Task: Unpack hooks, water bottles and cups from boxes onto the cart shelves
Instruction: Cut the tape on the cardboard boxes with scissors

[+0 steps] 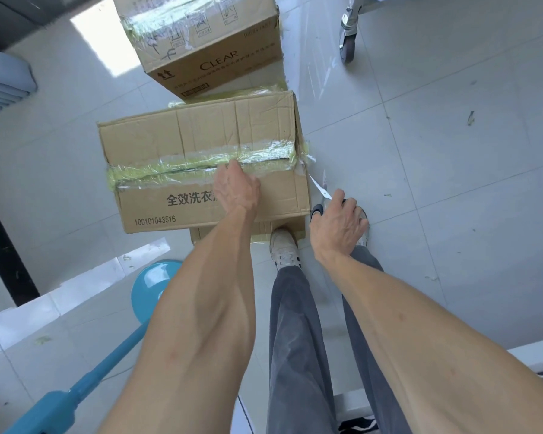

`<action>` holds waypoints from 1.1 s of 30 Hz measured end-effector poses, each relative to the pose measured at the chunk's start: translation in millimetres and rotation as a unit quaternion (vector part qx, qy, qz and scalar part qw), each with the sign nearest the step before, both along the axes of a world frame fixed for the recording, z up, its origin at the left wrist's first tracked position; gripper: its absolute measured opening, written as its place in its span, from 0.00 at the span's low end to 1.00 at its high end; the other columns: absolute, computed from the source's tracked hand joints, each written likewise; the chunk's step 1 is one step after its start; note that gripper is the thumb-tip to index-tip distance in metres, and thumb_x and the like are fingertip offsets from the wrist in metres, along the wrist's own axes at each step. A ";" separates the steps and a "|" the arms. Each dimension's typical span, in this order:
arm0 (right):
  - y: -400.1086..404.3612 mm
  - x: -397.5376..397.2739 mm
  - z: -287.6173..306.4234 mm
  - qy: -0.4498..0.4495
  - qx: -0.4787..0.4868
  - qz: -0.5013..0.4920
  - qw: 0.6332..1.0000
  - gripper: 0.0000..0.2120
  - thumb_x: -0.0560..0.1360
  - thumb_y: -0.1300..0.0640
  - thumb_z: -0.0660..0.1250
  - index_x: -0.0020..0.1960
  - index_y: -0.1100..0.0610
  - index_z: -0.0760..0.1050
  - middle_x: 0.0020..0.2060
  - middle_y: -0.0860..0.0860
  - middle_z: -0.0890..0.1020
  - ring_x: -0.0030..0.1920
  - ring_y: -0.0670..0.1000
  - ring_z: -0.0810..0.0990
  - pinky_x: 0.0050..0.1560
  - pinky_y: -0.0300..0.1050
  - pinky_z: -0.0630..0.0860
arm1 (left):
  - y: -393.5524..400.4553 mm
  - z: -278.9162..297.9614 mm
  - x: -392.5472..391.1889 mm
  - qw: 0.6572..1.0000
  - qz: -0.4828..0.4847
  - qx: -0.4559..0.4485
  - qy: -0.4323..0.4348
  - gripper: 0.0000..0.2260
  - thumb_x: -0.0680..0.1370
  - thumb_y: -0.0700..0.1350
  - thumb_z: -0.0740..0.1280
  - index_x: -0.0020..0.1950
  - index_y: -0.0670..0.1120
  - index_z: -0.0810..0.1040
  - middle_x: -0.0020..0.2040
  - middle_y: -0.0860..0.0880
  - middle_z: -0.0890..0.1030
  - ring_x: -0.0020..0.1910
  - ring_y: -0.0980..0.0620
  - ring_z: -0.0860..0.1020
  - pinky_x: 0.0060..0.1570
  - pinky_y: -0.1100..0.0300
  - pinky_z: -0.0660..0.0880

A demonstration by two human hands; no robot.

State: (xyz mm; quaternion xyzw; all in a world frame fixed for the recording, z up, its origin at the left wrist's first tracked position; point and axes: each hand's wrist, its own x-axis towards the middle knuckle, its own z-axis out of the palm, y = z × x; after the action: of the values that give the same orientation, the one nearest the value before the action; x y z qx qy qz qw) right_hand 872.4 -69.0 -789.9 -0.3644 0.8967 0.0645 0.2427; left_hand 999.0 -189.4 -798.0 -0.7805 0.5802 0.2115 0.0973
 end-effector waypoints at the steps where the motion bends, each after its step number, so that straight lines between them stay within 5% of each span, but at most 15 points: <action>1: -1.9 1.1 1.0 -0.003 -0.002 0.009 1.000 0.14 0.76 0.55 0.64 0.60 0.56 0.68 0.51 0.56 0.75 0.52 0.57 0.73 0.49 0.50 0.63 | 1.0 0.9 1.8 1.000 -0.001 0.007 -0.003 0.08 0.78 0.39 0.62 0.55 0.44 0.75 0.52 0.46 0.75 0.51 0.46 0.73 0.52 0.53 0.73; 7: -9.5 16.8 1.9 -0.083 0.072 -0.019 0.994 0.14 0.79 0.53 0.60 0.62 0.58 0.67 0.56 0.59 0.76 0.56 0.60 0.75 0.55 0.54 0.69 | -3.8 0.6 10.2 0.997 -0.076 0.029 -0.008 0.11 0.76 0.37 0.62 0.58 0.44 0.72 0.55 0.43 0.73 0.53 0.44 0.72 0.52 0.51 0.73; 13: -5.0 38.6 -2.0 -0.104 0.068 -0.036 0.992 0.14 0.80 0.51 0.60 0.62 0.58 0.68 0.55 0.60 0.76 0.54 0.61 0.76 0.53 0.54 0.68 | 50.9 -6.0 42.8 0.971 0.074 0.189 -0.124 0.17 0.79 0.48 0.65 0.64 0.41 0.69 0.60 0.38 0.71 0.58 0.40 0.72 0.55 0.46 0.71; 17: -1.7 34.3 -7.4 -0.039 0.016 -0.016 0.999 0.12 0.79 0.53 0.61 0.59 0.57 0.69 0.53 0.56 0.75 0.55 0.58 0.73 0.52 0.52 0.64 | 84.8 -13.2 58.2 0.980 -0.073 0.118 -0.140 0.11 0.77 0.46 0.65 0.57 0.43 0.71 0.55 0.41 0.71 0.54 0.42 0.71 0.51 0.51 0.68; 23: -10.5 18.7 -12.2 0.012 -0.021 -0.031 0.999 0.09 0.78 0.59 0.62 0.58 0.56 0.70 0.51 0.56 0.74 0.52 0.57 0.72 0.46 0.48 0.55 | 46.2 -15.0 22.4 0.994 -0.102 0.048 0.007 0.10 0.79 0.39 0.62 0.60 0.44 0.75 0.51 0.45 0.72 0.49 0.46 0.72 0.51 0.53 0.74; 26: -13.1 6.3 -13.1 0.014 -0.016 -0.042 0.999 0.10 0.78 0.61 0.60 0.59 0.56 0.70 0.51 0.55 0.74 0.52 0.57 0.72 0.46 0.48 0.55 | 20.5 -15.2 -22.1 0.996 -0.063 0.049 0.033 0.07 0.80 0.43 0.61 0.44 0.44 0.75 0.40 0.48 0.72 0.38 0.49 0.72 0.39 0.55 0.71; 28: -12.1 -2.2 -13.2 0.013 -0.003 -0.053 0.999 0.11 0.78 0.60 0.60 0.60 0.56 0.69 0.52 0.55 0.73 0.53 0.57 0.71 0.46 0.48 0.55 | 13.0 -16.4 -50.5 0.996 -0.015 0.079 0.027 0.17 0.79 0.55 0.63 0.34 0.47 0.68 0.32 0.51 0.70 0.30 0.51 0.68 0.32 0.59 0.63; 33: -7.5 -14.9 -11.1 -0.001 0.039 -0.058 0.998 0.14 0.76 0.64 0.60 0.61 0.56 0.68 0.55 0.56 0.72 0.55 0.57 0.70 0.49 0.50 0.60 | 20.1 -21.7 -77.2 0.979 -0.068 0.189 -0.014 0.21 0.70 0.64 0.69 0.32 0.48 0.71 0.33 0.51 0.76 0.31 0.51 0.75 0.31 0.62 0.65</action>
State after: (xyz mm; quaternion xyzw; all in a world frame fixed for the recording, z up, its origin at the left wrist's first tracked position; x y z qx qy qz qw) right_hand 857.5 -76.5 -801.0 -0.3023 0.9129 0.0844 0.2608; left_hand 921.8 -169.3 -819.7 -0.7093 0.5803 0.2997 0.2653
